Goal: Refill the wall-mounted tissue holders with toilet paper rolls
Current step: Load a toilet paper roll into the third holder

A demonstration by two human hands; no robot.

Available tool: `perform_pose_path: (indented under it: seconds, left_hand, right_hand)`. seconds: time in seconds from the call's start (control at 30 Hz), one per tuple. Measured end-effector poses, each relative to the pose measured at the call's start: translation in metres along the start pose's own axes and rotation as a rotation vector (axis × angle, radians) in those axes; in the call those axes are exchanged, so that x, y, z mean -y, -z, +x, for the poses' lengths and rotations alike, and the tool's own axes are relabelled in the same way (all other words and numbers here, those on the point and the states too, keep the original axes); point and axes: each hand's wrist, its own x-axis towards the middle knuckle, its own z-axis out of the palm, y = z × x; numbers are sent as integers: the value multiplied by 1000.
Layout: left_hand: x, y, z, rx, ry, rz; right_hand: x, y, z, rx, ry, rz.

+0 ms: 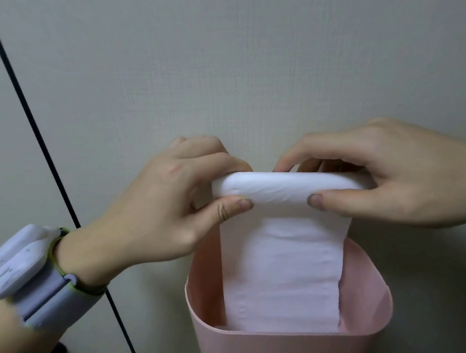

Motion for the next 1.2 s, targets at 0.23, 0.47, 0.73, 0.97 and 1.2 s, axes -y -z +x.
perform_pose_path:
  seconds: [0.23,0.47,0.73,0.97,1.2]
  left_hand:
    - [5,13,-7,139,40,-13]
    - [-15,-1,-15,219,141,-171]
    - [-5,-7,-29,305,224,-230]
    - [-3,-14,-35,366,258,-234]
    - [-6,-7,-32,288,265,-338]
  right_hand:
    - [2,-11,11,35,37,5]
    - [-4,-17,-1,208,52,88]
    - [2,-43,9,265,29,14]
    - [5,-50,12,346,24,-52]
    - [4,-29,13,343,24,-21]
